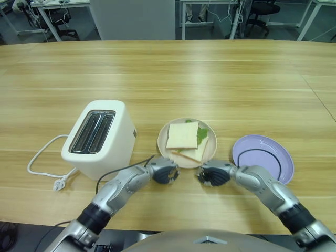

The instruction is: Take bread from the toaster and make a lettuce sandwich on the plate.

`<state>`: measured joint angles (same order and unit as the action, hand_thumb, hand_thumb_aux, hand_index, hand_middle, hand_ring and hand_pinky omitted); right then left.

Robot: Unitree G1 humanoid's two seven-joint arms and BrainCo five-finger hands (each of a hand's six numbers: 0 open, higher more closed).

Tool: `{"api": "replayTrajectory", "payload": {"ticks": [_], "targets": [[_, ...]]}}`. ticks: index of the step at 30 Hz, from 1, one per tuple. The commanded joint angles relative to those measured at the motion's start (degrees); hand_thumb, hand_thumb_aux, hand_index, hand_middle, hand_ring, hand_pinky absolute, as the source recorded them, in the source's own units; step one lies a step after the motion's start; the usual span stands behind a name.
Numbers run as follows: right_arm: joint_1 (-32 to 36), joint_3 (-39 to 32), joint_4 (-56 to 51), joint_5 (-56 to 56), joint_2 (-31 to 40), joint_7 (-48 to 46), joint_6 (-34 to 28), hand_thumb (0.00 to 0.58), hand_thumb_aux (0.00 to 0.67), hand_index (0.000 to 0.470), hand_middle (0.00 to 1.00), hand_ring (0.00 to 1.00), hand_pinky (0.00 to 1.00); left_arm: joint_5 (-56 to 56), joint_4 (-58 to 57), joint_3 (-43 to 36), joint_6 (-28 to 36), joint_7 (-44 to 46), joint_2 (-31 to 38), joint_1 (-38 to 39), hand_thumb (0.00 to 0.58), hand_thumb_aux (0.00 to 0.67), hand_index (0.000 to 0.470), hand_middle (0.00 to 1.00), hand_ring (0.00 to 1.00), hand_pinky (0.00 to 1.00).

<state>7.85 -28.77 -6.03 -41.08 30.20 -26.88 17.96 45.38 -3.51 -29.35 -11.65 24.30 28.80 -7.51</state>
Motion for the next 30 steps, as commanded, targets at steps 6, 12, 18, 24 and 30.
{"api": "replayTrajectory", "payload": {"ticks": [6, 12, 18, 24, 30], "targets": [[16.52, -4.91, -24.73, -14.22, -7.88, 21.65, -7.07, 0.580, 0.670, 0.460, 0.00, 0.00, 0.00, 11.36, -22.75, -2.44, 5.66, -17.66, -4.28, -17.19, 0.580, 0.670, 0.460, 1.00, 1.00, 1.00], [20.78, -4.68, -30.83, -12.95, -9.03, 28.68, -6.13, 0.580, 0.670, 0.460, 0.00, 0.00, 0.00, 9.18, -28.08, -1.22, 4.42, -25.03, -4.98, -20.92, 0.580, 0.670, 0.460, 1.00, 1.00, 1.00], [13.05, 3.04, -15.97, -0.21, -6.31, 23.63, -3.94, 0.580, 0.670, 0.460, 0.00, 0.00, 0.00, -5.68, -13.86, 6.84, 1.36, -22.08, -5.32, -10.51, 0.087, 0.053, 0.036, 0.00, 0.00, 0.00], [-0.22, 12.09, 5.68, 19.17, -6.55, 15.86, -3.69, 0.000, 0.000, 0.000, 0.00, 0.00, 0.00, -25.24, 7.39, 13.53, 1.24, -14.40, -8.29, 4.41, 0.000, 0.000, 0.000, 0.00, 0.00, 0.00], [-11.17, 16.93, 19.15, 36.57, -10.45, 11.87, -5.88, 0.000, 0.000, 0.000, 0.00, 0.00, 0.00, -41.31, 23.69, 15.35, 3.09, -9.09, -11.92, 16.17, 0.000, 0.000, 0.000, 0.00, 0.00, 0.00]]}}
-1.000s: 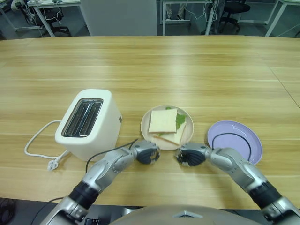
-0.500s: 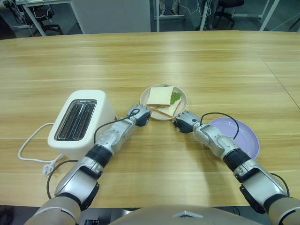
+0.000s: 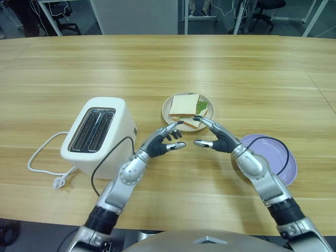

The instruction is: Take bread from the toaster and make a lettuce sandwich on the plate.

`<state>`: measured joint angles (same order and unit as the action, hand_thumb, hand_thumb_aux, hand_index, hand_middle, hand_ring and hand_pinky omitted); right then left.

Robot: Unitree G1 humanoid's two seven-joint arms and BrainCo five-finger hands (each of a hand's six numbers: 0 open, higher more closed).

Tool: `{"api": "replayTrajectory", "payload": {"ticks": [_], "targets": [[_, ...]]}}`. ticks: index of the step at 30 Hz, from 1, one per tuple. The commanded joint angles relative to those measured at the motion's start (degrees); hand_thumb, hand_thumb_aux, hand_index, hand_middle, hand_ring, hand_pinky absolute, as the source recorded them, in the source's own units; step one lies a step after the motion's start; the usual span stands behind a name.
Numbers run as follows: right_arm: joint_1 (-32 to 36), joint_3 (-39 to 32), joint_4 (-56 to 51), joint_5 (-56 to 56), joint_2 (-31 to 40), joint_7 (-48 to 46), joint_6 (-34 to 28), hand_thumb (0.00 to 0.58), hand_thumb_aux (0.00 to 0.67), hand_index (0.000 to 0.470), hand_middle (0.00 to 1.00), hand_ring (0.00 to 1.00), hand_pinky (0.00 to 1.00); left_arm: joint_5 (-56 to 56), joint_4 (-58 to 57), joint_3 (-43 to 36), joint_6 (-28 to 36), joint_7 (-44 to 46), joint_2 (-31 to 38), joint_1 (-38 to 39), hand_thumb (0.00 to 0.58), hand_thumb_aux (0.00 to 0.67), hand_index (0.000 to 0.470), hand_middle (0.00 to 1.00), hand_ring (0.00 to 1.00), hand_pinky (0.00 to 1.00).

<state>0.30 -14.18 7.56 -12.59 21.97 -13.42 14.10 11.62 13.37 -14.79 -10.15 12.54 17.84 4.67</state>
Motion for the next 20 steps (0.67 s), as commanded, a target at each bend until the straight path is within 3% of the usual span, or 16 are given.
{"api": "replayTrajectory", "payload": {"ticks": [1, 5, 13, 20], "targets": [[-4.79, 2.89, 6.52, 8.60, -3.09, -0.89, -1.43, 0.000, 0.000, 0.000, 0.00, 0.00, 0.00, -9.58, 8.56, 0.90, 1.82, 3.12, -1.45, 5.52, 0.000, 0.000, 0.000, 0.00, 0.00, 0.00], [-8.50, 4.00, 7.17, 9.21, -6.40, 1.27, 2.48, 0.000, 0.000, 0.000, 0.00, 0.00, 0.00, -15.75, 12.69, 1.57, 2.30, 3.28, -3.99, 9.96, 0.000, 0.000, 0.000, 0.00, 0.00, 0.00], [-13.57, 5.92, 6.26, 9.55, -15.33, 8.38, 8.74, 0.000, 0.000, 0.000, 0.00, 0.00, 0.00, -18.00, 12.02, 4.35, -0.94, -0.09, -9.12, 13.29, 0.000, 0.000, 0.000, 0.00, 0.00, 0.00], [-13.97, 5.88, 4.89, 10.92, -16.03, 7.06, 9.62, 0.000, 0.000, 0.000, 0.00, 0.00, 0.00, -17.78, 11.35, 6.27, -4.43, -2.22, -12.94, 14.31, 0.000, 0.000, 0.000, 0.00, 0.00, 0.00]]}}
